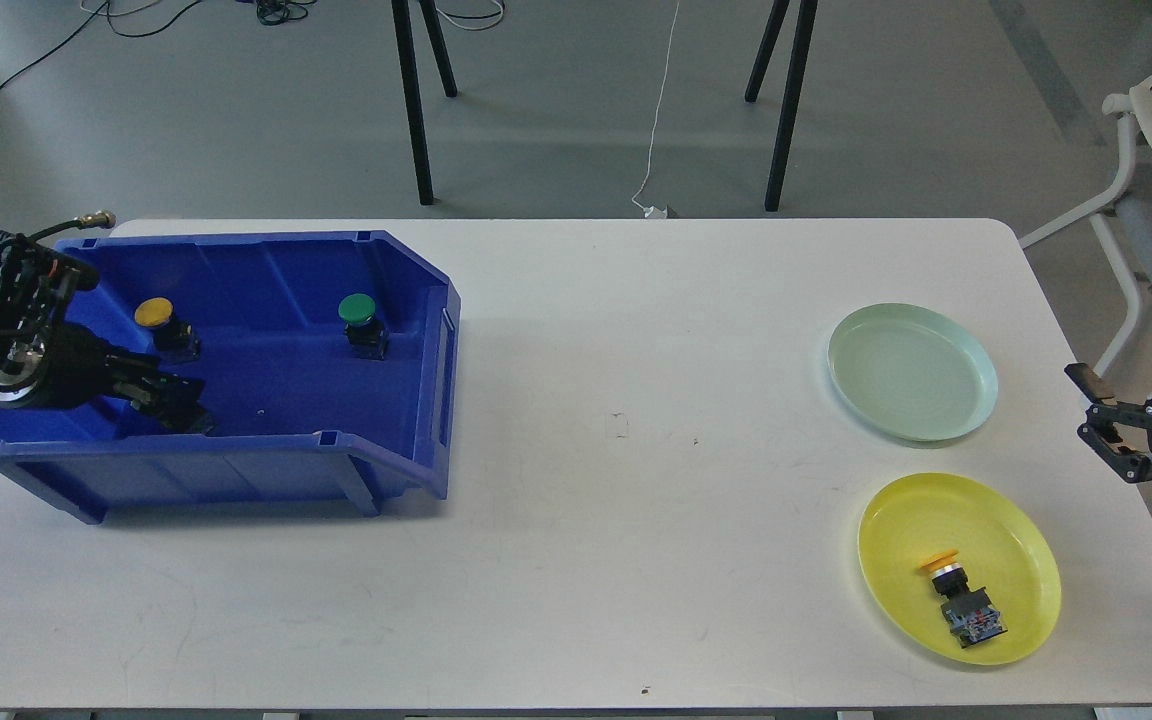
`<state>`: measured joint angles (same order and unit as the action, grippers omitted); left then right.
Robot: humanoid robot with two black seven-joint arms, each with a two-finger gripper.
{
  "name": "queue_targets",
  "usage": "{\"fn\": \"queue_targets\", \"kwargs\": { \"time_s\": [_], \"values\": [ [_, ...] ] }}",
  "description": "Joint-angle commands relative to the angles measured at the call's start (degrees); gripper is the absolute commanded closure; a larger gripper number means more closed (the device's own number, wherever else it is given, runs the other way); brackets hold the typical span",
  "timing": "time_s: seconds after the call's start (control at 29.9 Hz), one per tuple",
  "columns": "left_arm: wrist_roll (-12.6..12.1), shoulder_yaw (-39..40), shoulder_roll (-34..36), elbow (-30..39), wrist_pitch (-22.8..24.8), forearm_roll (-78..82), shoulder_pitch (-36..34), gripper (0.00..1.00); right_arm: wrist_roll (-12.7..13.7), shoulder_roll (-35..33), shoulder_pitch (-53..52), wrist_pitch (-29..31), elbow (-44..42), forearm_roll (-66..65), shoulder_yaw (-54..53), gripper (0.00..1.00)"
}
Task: Pass button and place on color plate
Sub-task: 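Grasp the green-topped button in the bin with the left gripper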
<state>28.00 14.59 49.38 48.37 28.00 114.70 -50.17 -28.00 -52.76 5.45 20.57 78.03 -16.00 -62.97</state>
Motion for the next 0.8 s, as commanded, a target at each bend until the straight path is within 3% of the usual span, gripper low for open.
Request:
{"fn": "queue_targets", "kwargs": {
  "time_s": [0.0,0.17,0.77],
  "values": [
    [0.0,0.1,-0.1,0.1,0.0,-0.1,-0.1,0.25,0.0,-0.1,0.0,0.0,-0.1,0.0,0.0,0.00],
    [0.0,0.1,-0.1,0.1,0.0,-0.3,-0.1,0.19,0.0,0.0,0.4,0.1,-0.1,0.0,0.0,0.00],
    [0.0,0.1,-0.1,0.5,0.0,-0.2,-0.2,0.17,0.0,0.0,1.1,2.1,-1.7,0.0,0.0,0.00]
  ]
}}
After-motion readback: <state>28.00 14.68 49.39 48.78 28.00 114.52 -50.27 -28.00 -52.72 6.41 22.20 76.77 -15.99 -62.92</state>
